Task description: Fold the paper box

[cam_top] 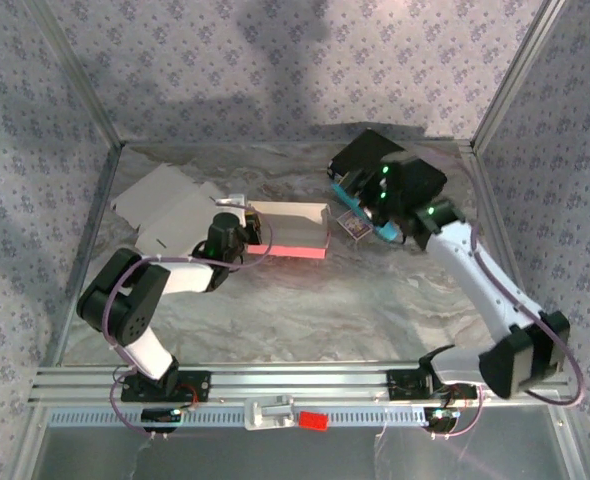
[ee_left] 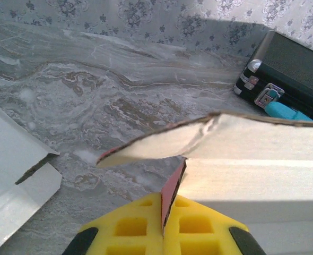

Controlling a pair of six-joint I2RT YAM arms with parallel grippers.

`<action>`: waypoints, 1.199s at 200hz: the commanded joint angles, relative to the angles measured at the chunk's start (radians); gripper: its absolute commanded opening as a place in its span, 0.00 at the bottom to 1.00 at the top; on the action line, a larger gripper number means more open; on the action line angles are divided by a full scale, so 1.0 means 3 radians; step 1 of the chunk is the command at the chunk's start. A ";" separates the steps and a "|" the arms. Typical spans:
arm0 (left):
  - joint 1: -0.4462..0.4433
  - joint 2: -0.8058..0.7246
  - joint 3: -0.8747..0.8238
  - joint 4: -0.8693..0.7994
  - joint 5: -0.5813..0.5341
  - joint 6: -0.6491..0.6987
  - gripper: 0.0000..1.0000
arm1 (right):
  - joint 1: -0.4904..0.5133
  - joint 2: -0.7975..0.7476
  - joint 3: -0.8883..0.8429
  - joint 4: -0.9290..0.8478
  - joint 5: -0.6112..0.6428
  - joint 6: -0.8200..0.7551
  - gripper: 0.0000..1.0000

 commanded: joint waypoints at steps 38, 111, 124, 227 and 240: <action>-0.0109 -0.0068 -0.0149 -0.0072 0.0041 0.0111 0.00 | -0.0407 0.1660 0.1465 -0.1554 -0.1274 -0.0139 0.65; -0.0214 -0.0086 -0.0231 -0.0043 -0.0023 0.0099 0.02 | -0.0182 0.1975 0.1218 -0.1666 -0.1564 -0.0201 0.64; -0.0224 -0.0084 -0.0231 -0.0049 -0.0042 0.0096 0.02 | -0.0150 0.1978 0.1183 -0.1655 -0.1599 -0.0201 0.64; -0.0297 -0.0193 -0.0433 -0.0269 -0.0133 -0.0374 0.14 | 0.0080 0.1696 0.0571 -0.1294 -0.1590 -0.0082 0.57; -0.0318 -0.0230 -0.0484 -0.0290 -0.0135 -0.0423 0.15 | 0.0119 0.1650 0.0482 -0.1242 -0.1561 -0.0055 0.56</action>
